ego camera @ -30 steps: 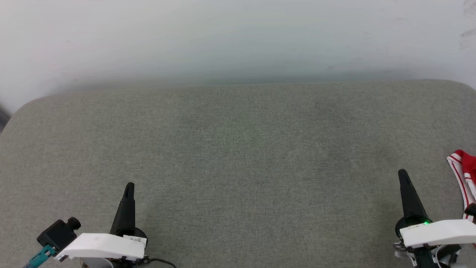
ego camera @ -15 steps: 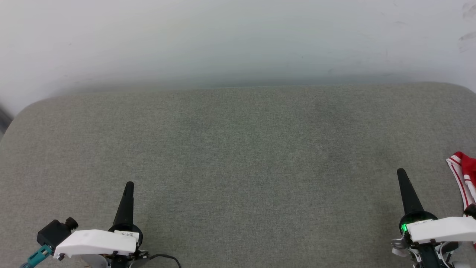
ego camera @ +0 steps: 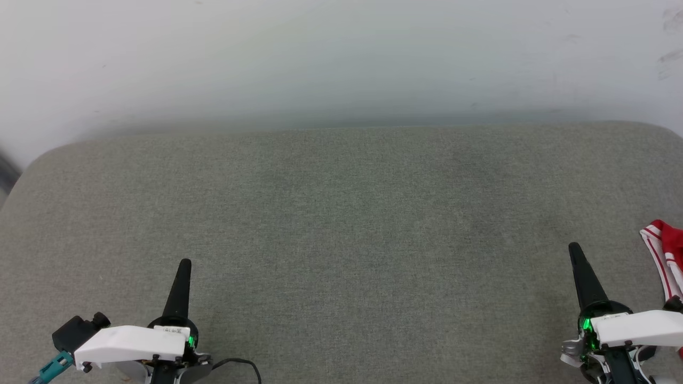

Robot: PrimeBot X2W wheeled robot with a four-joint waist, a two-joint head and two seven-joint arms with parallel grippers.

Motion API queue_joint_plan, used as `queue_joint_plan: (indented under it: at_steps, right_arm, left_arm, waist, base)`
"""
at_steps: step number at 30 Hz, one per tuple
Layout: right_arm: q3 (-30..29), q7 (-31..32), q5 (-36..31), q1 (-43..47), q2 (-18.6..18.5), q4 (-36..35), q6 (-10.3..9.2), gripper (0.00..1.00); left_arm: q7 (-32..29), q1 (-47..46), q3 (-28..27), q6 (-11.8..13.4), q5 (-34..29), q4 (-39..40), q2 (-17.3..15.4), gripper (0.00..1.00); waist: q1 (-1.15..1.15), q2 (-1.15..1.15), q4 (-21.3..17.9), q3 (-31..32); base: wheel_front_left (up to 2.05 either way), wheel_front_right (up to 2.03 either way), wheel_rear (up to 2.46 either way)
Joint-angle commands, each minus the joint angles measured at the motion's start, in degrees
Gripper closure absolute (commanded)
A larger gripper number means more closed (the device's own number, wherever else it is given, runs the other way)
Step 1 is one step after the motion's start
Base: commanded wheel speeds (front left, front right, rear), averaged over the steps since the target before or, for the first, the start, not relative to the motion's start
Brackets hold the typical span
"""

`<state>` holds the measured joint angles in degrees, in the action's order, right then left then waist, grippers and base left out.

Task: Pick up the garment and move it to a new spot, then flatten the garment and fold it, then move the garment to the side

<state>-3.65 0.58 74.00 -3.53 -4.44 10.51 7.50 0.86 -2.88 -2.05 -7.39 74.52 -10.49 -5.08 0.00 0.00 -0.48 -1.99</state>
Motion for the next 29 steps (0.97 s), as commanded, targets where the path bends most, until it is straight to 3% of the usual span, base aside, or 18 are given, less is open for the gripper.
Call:
queue_joint_plan:
  at_steps: [1, 29]
  right_arm:
    - [-0.14, 0.2, 0.96, -1.33, -0.17, -0.14, -0.01, 1.0]
    - [-0.98, 3.27, 13.13, -2.42, 0.35, 2.24, -0.01, 1.0]
  left_arm:
    - [-0.28, -1.2, -0.15, -0.11, 0.83, 0.18, -0.12, 1.0]
    - [-3.92, -2.61, -1.7, -0.15, 13.05, -2.28, 0.53, 1.0]
  waist:
    - [0.0, 0.0, 0.01, 0.02]
    - [0.0, 0.0, 0.29, 1.09]
  base:
    - [0.0, 0.0, 0.0]
    - [0.0, 0.0, 0.0]
